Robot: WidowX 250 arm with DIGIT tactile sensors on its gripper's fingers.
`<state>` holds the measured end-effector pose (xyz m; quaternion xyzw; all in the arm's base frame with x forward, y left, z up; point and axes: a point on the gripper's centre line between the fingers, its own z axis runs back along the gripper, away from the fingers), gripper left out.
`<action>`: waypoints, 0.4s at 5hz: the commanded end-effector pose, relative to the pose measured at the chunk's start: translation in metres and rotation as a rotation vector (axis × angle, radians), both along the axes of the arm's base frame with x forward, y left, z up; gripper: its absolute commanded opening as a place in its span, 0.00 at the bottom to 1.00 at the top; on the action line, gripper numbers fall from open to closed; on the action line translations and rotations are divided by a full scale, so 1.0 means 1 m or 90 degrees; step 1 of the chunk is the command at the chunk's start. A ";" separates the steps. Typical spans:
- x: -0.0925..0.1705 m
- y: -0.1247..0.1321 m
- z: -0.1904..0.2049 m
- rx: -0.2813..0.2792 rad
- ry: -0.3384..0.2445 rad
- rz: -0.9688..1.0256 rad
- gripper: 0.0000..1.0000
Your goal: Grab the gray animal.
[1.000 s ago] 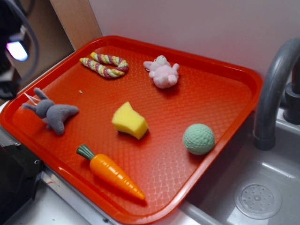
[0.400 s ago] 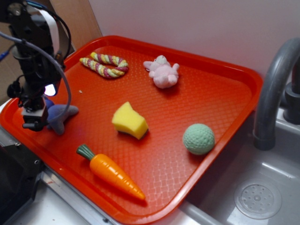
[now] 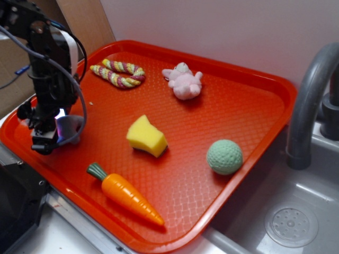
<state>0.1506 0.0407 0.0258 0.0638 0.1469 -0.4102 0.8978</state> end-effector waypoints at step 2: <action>0.013 -0.020 0.037 0.050 -0.150 0.207 0.00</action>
